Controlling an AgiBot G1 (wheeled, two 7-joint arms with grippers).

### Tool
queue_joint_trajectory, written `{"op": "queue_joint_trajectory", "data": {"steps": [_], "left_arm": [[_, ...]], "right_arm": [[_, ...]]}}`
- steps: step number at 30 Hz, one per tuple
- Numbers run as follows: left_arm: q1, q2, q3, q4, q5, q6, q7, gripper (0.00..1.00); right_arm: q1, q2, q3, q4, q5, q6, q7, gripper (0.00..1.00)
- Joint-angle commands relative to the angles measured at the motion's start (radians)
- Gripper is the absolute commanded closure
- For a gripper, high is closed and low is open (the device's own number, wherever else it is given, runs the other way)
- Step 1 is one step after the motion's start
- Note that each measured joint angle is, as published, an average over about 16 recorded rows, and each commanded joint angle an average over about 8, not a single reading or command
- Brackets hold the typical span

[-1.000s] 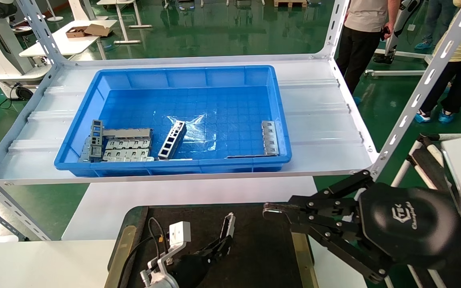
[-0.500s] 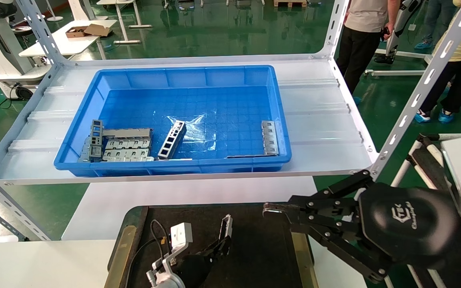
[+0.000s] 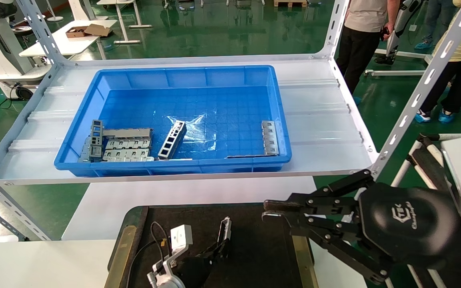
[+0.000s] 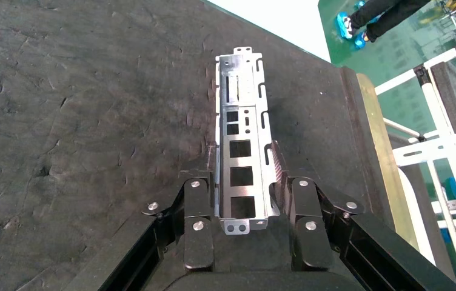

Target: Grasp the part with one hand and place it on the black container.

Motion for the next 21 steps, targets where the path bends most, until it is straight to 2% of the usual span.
{"op": "queue_joint_trajectory", "data": {"steps": [1,12,21], "left_arm": [[-0.002,-0.002,0.009,-0.006,-0.009,-0.007,0.005,0.0],[-0.02,-0.034,0.03,-0.068,-0.038,-0.018,0.017,0.0],[-0.042,-0.152,0.022,-0.208,0.03,0.051,0.055,0.0]], "right_arm": [[0.0,0.0,0.0,0.0,0.0,0.0,0.0,0.0],[0.0,0.0,0.0,0.0,0.0,0.0,0.0,0.0],[0.0,0.0,0.0,0.0,0.0,0.0,0.0,0.0]]}}
